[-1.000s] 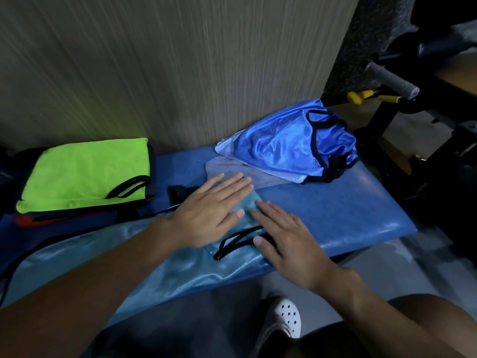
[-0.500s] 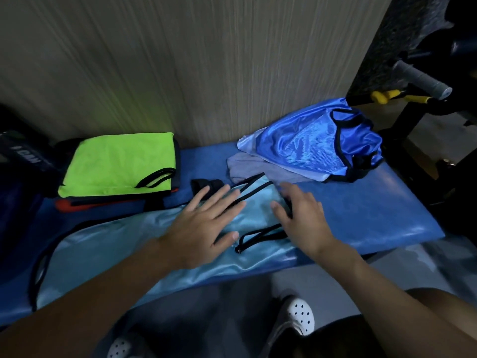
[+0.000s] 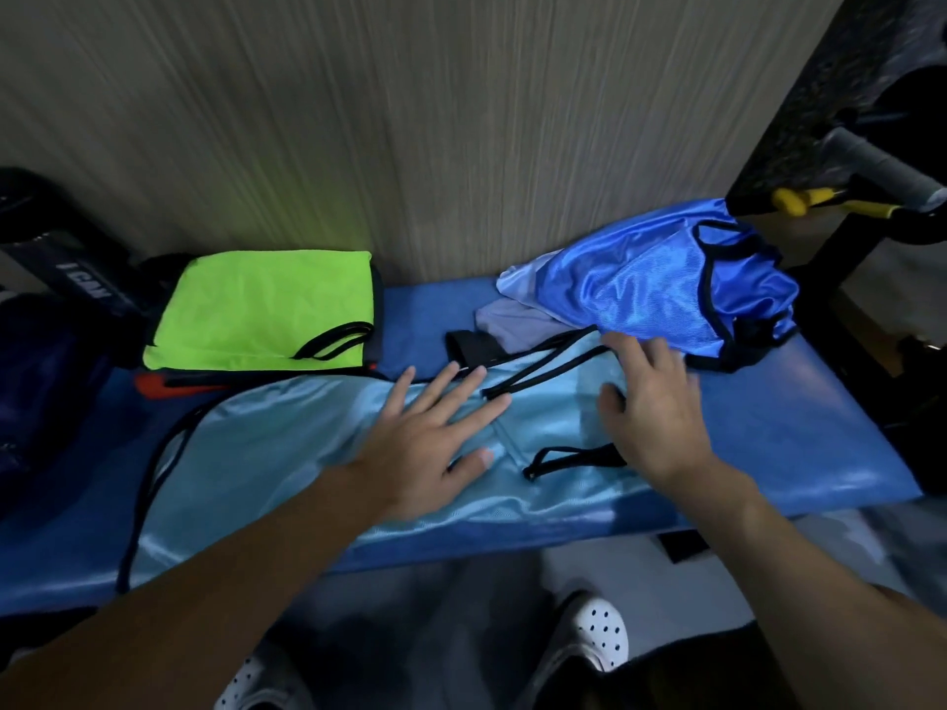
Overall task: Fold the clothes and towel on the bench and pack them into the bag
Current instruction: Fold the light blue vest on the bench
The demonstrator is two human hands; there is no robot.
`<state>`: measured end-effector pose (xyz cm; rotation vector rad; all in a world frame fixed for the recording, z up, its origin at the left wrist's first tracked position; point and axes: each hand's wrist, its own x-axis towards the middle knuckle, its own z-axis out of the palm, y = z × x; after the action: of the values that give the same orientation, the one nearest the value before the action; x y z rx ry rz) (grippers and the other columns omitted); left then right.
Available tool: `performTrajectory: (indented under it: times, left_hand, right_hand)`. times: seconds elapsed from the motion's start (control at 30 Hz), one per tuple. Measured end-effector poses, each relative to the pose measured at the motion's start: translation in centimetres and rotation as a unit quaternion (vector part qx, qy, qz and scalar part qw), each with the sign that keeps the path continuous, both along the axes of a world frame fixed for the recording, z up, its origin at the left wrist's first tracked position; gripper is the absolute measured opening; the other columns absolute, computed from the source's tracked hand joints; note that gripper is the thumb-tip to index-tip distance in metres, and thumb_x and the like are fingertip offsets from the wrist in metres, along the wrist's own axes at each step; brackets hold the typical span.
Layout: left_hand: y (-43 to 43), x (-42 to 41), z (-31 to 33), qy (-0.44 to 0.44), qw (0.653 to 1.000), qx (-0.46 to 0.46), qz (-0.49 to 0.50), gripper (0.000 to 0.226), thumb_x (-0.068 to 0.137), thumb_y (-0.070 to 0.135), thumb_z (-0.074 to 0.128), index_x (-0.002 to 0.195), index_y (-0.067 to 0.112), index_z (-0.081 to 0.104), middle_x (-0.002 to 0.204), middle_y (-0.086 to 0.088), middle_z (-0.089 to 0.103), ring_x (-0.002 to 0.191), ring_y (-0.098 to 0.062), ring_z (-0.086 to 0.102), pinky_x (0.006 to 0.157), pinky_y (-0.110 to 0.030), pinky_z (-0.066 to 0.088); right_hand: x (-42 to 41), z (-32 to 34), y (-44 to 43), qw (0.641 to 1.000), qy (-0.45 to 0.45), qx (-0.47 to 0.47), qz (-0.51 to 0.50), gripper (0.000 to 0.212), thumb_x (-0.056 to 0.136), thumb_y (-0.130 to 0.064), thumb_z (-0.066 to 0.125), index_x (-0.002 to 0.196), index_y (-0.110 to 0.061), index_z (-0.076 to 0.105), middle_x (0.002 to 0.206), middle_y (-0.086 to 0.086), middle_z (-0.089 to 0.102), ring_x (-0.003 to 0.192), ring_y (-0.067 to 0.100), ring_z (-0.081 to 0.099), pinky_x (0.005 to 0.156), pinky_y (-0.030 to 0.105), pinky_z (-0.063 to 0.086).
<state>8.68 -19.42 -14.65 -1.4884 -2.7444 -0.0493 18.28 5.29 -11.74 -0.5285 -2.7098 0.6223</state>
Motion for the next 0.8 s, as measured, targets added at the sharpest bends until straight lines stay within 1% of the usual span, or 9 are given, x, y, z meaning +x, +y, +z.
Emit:
performTrajectory:
  times: [0.1, 0.17, 0.27, 0.37, 0.43, 0.5, 0.57, 0.67, 0.8]
  left_hand:
    - [0.0, 0.2, 0.6, 0.012, 1.0, 0.029, 0.003, 0.061, 0.1, 0.061, 0.013, 0.156, 0.038, 0.019, 0.165, 0.002, 0.014, 0.153, -0.019, 0.01, 0.12, -0.056, 0.013]
    - [-0.8, 0.6, 0.4, 0.014, 0.999, 0.034, -0.004, 0.06, 0.101, 0.058, 0.017, 0.156, 0.035, 0.025, 0.165, 0.001, 0.019, 0.153, -0.019, 0.013, 0.12, -0.053, 0.015]
    - [-2.4, 0.6, 0.1, -0.006, 1.0, 0.025, 0.002, 0.058, 0.102, 0.055, 0.022, 0.155, 0.034, 0.028, 0.164, 0.0, 0.022, 0.152, -0.018, 0.015, 0.12, -0.049, 0.019]
    - [-3.7, 0.9, 1.4, -0.036, 0.994, 0.103, 0.017, 0.053, 0.101, 0.042, 0.035, 0.148, 0.02, 0.046, 0.156, -0.006, 0.04, 0.147, -0.022, 0.031, 0.119, -0.043, 0.026]
    - [-5.3, 1.5, 2.5, -0.023, 0.982, 0.183, 0.05, 0.046, 0.097, 0.031, 0.042, 0.135, 0.011, 0.059, 0.141, -0.009, 0.055, 0.134, -0.027, 0.049, 0.111, -0.04, 0.036]
    - [-8.1, 1.8, 3.2, 0.03, 0.961, 0.232, 0.151, 0.04, 0.091, 0.029, 0.046, 0.122, 0.012, 0.064, 0.126, -0.008, 0.063, 0.118, -0.03, 0.058, 0.101, -0.039, 0.039]
    - [-11.7, 2.1, 3.3, 0.048, 0.915, 0.245, 0.318, 0.038, 0.088, 0.03, 0.053, 0.12, 0.013, 0.062, 0.122, -0.01, 0.062, 0.112, -0.034, 0.057, 0.096, -0.044, 0.038]
    - [-16.7, 2.6, 2.7, -0.011, 0.834, 0.169, 0.526, 0.051, 0.086, 0.036, 0.068, 0.128, 0.01, 0.055, 0.126, -0.016, 0.054, 0.118, -0.039, 0.048, 0.098, -0.053, 0.036]
    - [-19.6, 3.9, 1.9, -0.06, 0.802, 0.138, 0.578, 0.062, 0.08, 0.059, 0.066, 0.113, 0.006, 0.058, 0.118, -0.017, 0.052, 0.114, -0.04, 0.047, 0.095, -0.053, 0.037]
  right_hand:
    - [0.5, -0.2, -0.7, 0.988, 0.012, 0.122, 0.089, 0.045, 0.095, -0.04, 0.045, 0.134, -0.021, 0.054, 0.14, 0.004, 0.048, 0.132, 0.025, 0.037, 0.107, 0.048, 0.027]
    - [0.6, -1.3, -1.5, 0.973, -0.051, 0.157, 0.159, 0.055, 0.097, -0.05, 0.031, 0.14, -0.023, 0.05, 0.152, 0.001, 0.042, 0.144, 0.02, 0.03, 0.116, 0.048, 0.016]
    - [0.9, -3.3, -2.0, 0.945, -0.134, 0.236, 0.185, 0.063, 0.098, -0.055, 0.019, 0.145, -0.024, 0.047, 0.154, 0.003, 0.04, 0.146, 0.02, 0.031, 0.115, 0.053, 0.011]
    - [0.7, -2.6, -2.3, 0.949, -0.133, 0.227, 0.173, 0.064, 0.096, -0.056, 0.021, 0.14, -0.023, 0.053, 0.151, 0.001, 0.045, 0.144, 0.019, 0.033, 0.114, 0.053, 0.008]
    - [0.3, -1.3, -3.2, 0.965, -0.089, 0.186, 0.161, 0.058, 0.096, -0.051, 0.026, 0.134, -0.02, 0.057, 0.144, 0.0, 0.051, 0.142, 0.019, 0.036, 0.116, 0.051, 0.008]
    - [-0.4, 0.3, -4.9, 0.973, -0.024, 0.16, 0.164, 0.052, 0.096, -0.043, 0.03, 0.128, -0.017, 0.061, 0.132, 0.001, 0.058, 0.134, 0.021, 0.046, 0.114, 0.05, 0.019]
    - [-1.6, 1.7, -7.3, 0.969, 0.008, 0.127, 0.213, 0.047, 0.094, -0.04, 0.034, 0.122, -0.015, 0.062, 0.122, 0.001, 0.061, 0.124, 0.025, 0.052, 0.105, 0.046, 0.033]
    - [-4.2, 3.7, -12.1, 0.945, 0.002, 0.078, 0.318, 0.041, 0.092, -0.033, 0.045, 0.124, -0.013, 0.061, 0.119, 0.005, 0.061, 0.116, 0.028, 0.056, 0.098, 0.042, 0.044]
    - [-8.6, 6.4, -20.7, 0.899, -0.07, 0.045, 0.43, 0.043, 0.096, -0.024, 0.057, 0.137, -0.017, 0.051, 0.134, 0.005, 0.056, 0.124, 0.023, 0.05, 0.103, 0.037, 0.04]
